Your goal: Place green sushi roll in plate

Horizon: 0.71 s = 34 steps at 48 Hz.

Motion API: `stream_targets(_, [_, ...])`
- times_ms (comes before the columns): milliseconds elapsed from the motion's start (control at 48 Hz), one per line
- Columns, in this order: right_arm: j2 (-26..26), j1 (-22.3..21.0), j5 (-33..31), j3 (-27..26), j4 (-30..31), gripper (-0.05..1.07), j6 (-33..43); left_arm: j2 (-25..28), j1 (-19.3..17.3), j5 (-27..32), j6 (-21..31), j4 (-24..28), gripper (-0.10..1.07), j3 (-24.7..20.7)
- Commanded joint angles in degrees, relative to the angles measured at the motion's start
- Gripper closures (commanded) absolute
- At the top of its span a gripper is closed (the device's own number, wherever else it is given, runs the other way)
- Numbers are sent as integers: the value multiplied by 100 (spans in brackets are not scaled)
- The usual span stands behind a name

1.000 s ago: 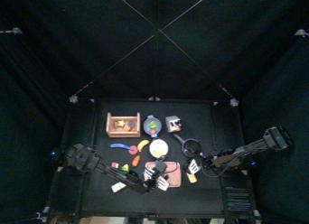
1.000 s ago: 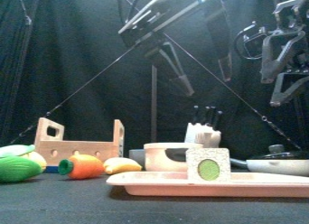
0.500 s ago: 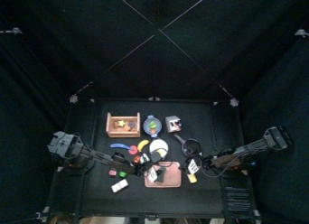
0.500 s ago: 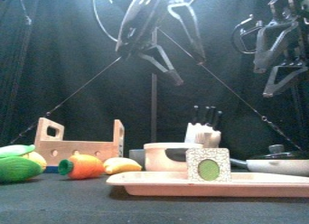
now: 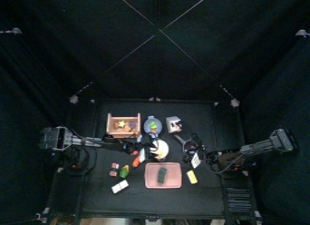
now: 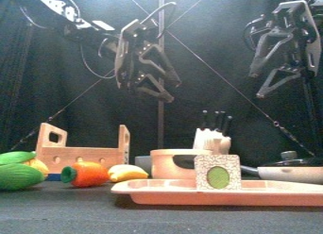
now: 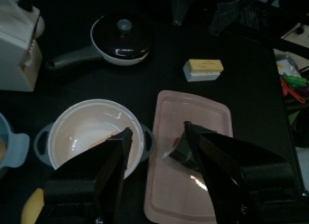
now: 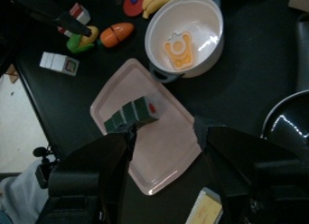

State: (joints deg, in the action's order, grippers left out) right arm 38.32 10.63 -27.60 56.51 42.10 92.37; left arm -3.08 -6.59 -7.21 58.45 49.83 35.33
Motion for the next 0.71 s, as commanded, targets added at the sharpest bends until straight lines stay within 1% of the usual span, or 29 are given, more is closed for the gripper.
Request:
stream_targets(0, [18, -229, 18, -44, 185, 15, -26, -88, -211, -308, -105, 290, 11, -18])
stream_targets(104, [26, -475, 18, -35, 554, 15, -35, -53, -378, -360, -167, 475, 11, 26])
stream_targets(208, [62, -773, 18, -132, 861, 15, -35, -35, -501, -369, -176, 527, 11, 62])
stream_targets(312, [105, -1116, 26, -237, 1055, 15, -9, -44, -580, -387, -176, 527, 11, 123])
stream_targets(417, [35, -1485, 44, -325, 1037, 15, 0, -53, -615, -396, -176, 527, 11, 202])
stream_targets(562, [-53, -1644, 141, -492, 1028, 15, -18, -79, -633, -396, -167, 510, 11, 255])
stream_targets(688, [-211, -1670, 158, -826, 1055, 15, -26, -105, -624, -422, -176, 448, 11, 255])
